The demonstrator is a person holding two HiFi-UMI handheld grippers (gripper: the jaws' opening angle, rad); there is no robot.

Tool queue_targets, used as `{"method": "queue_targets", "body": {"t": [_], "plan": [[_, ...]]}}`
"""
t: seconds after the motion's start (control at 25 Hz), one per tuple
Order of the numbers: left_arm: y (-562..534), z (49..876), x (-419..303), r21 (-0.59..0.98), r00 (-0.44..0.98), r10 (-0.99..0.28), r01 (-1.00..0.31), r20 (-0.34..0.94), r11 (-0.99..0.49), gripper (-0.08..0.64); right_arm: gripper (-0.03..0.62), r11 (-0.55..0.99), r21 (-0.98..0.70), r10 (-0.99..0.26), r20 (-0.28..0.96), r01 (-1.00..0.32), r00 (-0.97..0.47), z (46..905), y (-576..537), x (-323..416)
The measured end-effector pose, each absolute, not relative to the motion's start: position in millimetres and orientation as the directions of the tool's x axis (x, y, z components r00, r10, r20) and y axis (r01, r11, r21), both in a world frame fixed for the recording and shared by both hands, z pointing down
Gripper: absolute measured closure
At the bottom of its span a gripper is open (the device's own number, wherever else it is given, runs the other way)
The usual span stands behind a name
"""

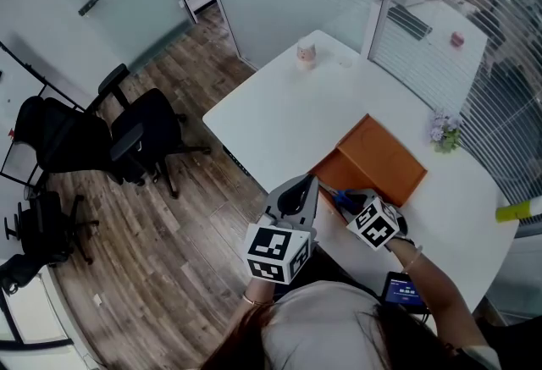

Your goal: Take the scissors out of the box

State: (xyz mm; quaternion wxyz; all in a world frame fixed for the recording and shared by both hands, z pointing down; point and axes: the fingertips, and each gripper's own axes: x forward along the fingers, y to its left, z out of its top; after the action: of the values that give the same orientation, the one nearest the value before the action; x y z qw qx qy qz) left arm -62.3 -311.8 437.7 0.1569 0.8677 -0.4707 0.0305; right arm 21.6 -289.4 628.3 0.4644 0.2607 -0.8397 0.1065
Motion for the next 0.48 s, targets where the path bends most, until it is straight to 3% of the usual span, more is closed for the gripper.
{"method": "queue_targets", "body": {"t": [0.48], "plan": [[-316.9, 447.2, -64.3, 0.256, 0.561, -0.797, -0.823, 0.223, -0.507, 0.541, 0.459, 0.828, 0.034, -0.298, 0.873, -0.560, -0.387, 637.4, -292.7, 24.5]]}}
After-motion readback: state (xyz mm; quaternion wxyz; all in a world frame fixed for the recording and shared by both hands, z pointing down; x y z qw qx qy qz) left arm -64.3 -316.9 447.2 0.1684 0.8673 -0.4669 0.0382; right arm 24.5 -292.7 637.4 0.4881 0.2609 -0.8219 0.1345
